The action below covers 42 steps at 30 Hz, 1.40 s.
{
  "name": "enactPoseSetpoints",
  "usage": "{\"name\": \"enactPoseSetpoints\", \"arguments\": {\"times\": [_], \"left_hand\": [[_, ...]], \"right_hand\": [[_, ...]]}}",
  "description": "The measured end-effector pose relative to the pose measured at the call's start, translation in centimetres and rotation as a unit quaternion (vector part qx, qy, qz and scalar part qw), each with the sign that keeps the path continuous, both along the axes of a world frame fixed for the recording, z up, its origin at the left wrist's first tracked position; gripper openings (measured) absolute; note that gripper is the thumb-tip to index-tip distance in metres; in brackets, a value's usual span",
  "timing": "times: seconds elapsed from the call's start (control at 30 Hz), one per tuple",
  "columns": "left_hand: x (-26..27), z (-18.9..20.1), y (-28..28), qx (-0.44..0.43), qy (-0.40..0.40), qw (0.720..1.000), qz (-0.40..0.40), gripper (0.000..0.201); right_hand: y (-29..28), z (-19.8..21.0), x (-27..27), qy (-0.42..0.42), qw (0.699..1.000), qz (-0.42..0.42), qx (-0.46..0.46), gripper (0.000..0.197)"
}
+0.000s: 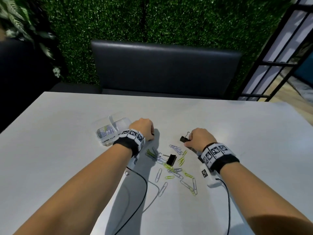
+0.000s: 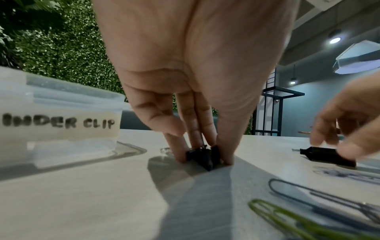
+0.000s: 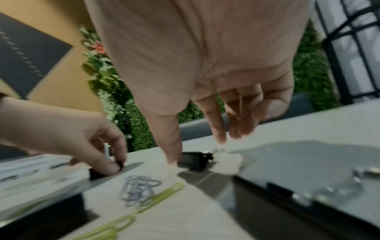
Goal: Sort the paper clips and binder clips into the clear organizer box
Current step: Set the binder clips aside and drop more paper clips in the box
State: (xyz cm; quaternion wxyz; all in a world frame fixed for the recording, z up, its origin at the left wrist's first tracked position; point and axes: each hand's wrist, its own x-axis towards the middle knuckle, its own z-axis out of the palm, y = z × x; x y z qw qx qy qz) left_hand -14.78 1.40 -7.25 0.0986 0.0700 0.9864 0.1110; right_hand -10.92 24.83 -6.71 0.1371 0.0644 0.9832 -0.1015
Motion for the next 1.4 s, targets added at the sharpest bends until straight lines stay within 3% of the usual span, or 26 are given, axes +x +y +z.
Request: {"name": "enactPoseSetpoints", "arguments": {"times": [0.07,0.13,0.23,0.43,0.53,0.67,0.8,0.93,1.07,1.17,1.27,1.4], "left_hand": [[0.1,-0.6,-0.1,0.000,0.000,1.000,0.002,0.013],[0.3,-0.8,-0.2,0.001,0.010,1.000,0.007,0.025],[1.3,-0.1,-0.6,0.026,0.063,0.997,0.019,0.039],[4.9,1.4,-2.8,0.102,0.080,0.991,0.028,0.032],[6.1,1.4,-3.8,0.121,0.074,0.989,0.043,0.029],[6.9,0.9,-4.8,0.130,0.065,0.988,0.051,0.027],[7.5,0.5,-5.4,0.134,0.054,0.988,0.049,0.026],[8.0,0.5,-4.7,0.138,0.038,0.989,0.027,0.025],[7.9,0.5,-4.0,0.098,0.014,0.995,-0.010,0.024],[7.7,1.0,-3.4,0.050,0.008,0.998,-0.042,0.024],[7.5,1.2,-2.9,0.019,-0.008,0.998,-0.063,0.029],[7.5,0.4,-1.8,-0.001,-0.029,0.996,-0.086,0.038]], "right_hand": [[-0.3,-0.1,0.8,0.036,0.999,0.029,0.016,0.050],[-1.4,0.1,1.9,0.056,0.992,0.104,-0.032,0.052],[-3.4,0.4,3.2,-0.015,0.974,0.217,-0.068,0.055],[-4.2,-0.4,4.1,-0.026,0.971,0.216,-0.096,0.025],[-4.2,-0.6,4.2,-0.012,0.974,0.196,-0.113,0.009],[-3.9,-0.1,3.7,-0.034,0.976,0.119,-0.179,0.019],[-3.8,1.8,1.2,-0.020,0.957,0.023,-0.290,0.015],[-5.3,1.6,-2.3,-0.012,0.937,-0.089,-0.338,0.013],[-6.4,0.2,-3.4,-0.026,0.940,-0.103,-0.323,0.014],[-6.1,0.3,-2.9,0.020,0.948,-0.090,-0.303,0.006],[-4.8,0.8,-1.1,0.075,0.968,-0.033,-0.239,0.002],[-3.3,-0.2,1.6,0.017,0.993,0.052,-0.107,0.011]]}}
